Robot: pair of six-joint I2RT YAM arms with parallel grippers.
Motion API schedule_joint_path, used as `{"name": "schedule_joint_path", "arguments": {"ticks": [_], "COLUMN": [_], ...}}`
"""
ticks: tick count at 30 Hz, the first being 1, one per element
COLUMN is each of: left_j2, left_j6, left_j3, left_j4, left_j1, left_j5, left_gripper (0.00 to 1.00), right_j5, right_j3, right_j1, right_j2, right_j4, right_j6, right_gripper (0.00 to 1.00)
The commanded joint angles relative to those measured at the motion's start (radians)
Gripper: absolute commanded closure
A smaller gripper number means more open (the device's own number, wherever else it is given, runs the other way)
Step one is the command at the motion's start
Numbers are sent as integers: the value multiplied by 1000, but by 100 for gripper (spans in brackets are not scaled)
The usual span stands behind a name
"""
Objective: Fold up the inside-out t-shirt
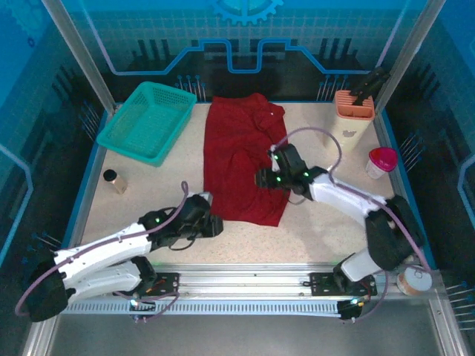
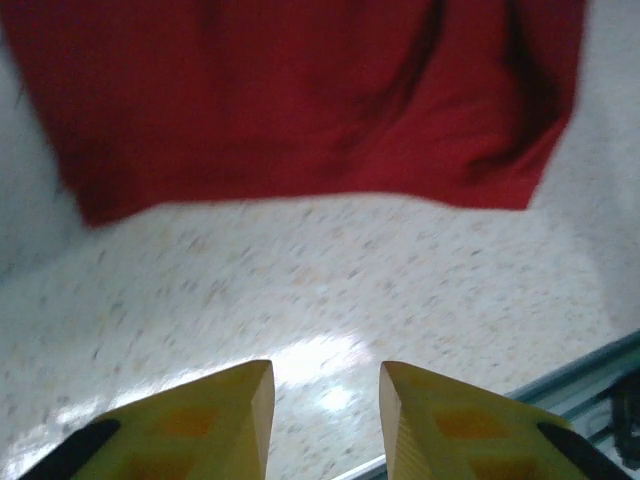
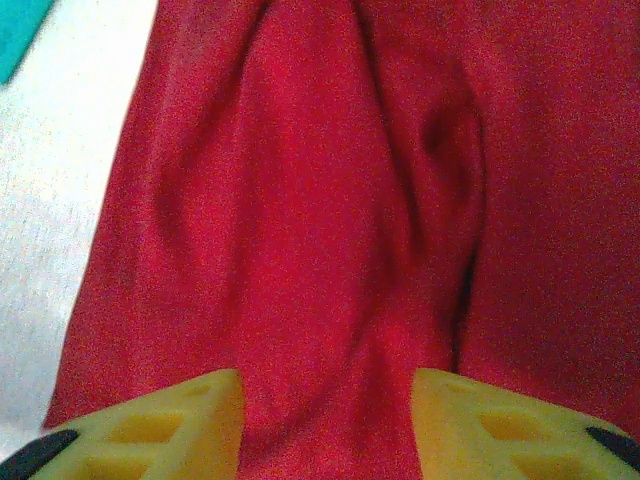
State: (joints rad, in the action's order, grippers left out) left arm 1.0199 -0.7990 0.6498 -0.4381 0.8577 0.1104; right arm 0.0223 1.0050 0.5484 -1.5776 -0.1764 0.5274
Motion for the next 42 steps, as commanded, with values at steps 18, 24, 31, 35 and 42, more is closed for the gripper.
{"name": "schedule_joint_path", "arguments": {"ticks": [18,24,31,35,42], "left_j2": [158,260,256,205,145], "left_j6": [163,113,71,70,49], "left_j3": [216,206,160,113,35], "left_j4": [76,167,196,186,197], "left_j1": [-332,-330,-339,-350,-364], "left_j5": [-322,-325,-281,-277,-279], "left_gripper": [43,43,41,41,41], "right_j5": [-381,-61,-14,9,125], "right_j3": [-178,-159,71,148,104], "right_j1": [200,77,-43,-43,3], "right_j2": [35,43,-165,-270,-320], "right_j4": [197,102,165,176,176], "right_j6": [-106,-108,-112,-132,-175], "right_gripper": [100,48,48,51,52]}}
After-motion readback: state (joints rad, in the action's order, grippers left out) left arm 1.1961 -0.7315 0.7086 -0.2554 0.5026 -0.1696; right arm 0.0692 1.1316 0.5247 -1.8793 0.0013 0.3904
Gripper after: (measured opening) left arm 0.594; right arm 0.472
